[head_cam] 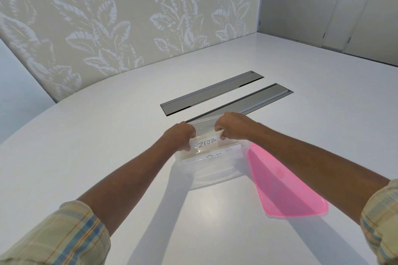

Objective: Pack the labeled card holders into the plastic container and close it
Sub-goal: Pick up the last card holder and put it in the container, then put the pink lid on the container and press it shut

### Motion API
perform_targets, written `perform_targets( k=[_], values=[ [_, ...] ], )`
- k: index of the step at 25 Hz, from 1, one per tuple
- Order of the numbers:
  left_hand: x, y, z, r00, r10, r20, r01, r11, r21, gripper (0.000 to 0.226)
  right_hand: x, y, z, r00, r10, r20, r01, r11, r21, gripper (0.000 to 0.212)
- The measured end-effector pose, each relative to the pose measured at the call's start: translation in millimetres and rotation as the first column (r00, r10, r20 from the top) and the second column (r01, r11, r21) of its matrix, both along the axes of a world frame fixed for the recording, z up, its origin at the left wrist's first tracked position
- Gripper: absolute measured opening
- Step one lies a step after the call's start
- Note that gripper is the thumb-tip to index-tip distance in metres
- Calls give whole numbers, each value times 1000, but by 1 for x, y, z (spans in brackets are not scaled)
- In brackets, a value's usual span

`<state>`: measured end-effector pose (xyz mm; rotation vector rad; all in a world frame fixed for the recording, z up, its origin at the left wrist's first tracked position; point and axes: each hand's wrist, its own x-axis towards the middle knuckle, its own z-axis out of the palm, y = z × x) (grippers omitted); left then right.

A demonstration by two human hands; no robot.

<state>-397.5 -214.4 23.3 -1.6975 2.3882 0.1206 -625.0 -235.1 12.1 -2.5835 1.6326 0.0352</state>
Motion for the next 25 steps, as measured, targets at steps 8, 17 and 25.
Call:
perform_targets(
  k=[8, 17, 25],
  values=[
    [-25, 36, 33, 833, 10, -554, -151, 966, -210, 28, -15, 33, 24, 955, -43, 293, 81, 989, -120, 27],
    [-124, 140, 4, 550, -129, -825, 24, 990, -139, 17, -97, 125, 15, 707, -260, 658, 331, 943, 17, 17],
    [-173, 184, -58, 746, -179, -641, 254, 967, 26, 32, -153, 184, -37, 690, -515, 509, 463, 854, 236, 25]
  ],
)
